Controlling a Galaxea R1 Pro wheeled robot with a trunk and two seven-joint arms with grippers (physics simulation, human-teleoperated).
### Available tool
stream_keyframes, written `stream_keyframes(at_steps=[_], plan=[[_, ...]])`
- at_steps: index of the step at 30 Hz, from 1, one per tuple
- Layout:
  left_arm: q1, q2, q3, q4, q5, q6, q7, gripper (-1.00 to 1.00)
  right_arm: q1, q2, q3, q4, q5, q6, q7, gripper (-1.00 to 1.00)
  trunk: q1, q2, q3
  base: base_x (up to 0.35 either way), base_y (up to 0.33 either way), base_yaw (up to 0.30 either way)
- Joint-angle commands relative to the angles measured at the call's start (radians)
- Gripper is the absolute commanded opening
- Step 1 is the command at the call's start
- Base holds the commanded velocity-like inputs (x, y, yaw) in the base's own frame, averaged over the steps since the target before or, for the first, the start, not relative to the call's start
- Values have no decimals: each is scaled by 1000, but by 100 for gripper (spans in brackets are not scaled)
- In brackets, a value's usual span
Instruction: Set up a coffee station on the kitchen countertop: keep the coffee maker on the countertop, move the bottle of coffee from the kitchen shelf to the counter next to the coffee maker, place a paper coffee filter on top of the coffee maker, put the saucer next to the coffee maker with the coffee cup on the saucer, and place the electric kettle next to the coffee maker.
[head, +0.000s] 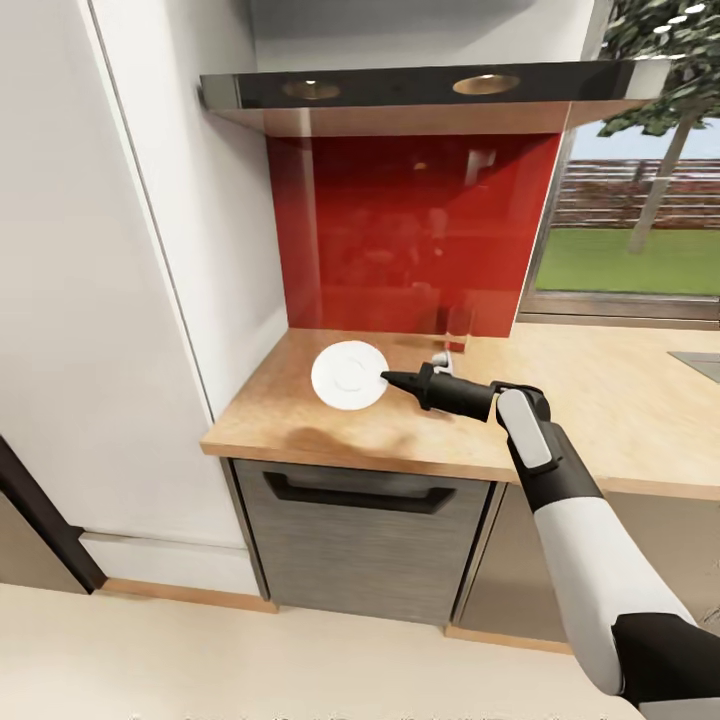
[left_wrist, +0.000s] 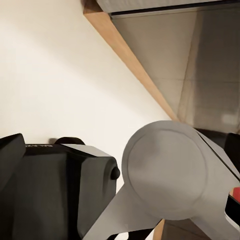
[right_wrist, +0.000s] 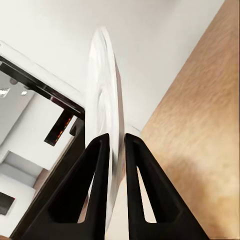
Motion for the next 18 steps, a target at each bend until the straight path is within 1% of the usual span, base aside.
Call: stream_keyframes(at_steps=[1, 6, 9, 18], plan=[[0, 0, -9, 0, 9, 10, -4, 100, 0, -1, 1, 1, 1, 2, 8, -100, 0, 0, -1, -85, -102, 0], [0, 0, -9, 0, 9, 10, -4, 100, 1, -1, 1, 2, 2, 2, 9, -100, 0, 0, -1, -56, -70, -4], [0, 0, -9, 0, 9, 10, -3, 100, 1, -1, 1, 2, 2, 2, 9, -100, 0, 0, -1, -16, -20, -77], [0, 0, -8, 0, 9, 10, -4, 100, 2, -1, 1, 2, 2, 2, 10, -100, 0, 0, -1, -7, -6, -207]])
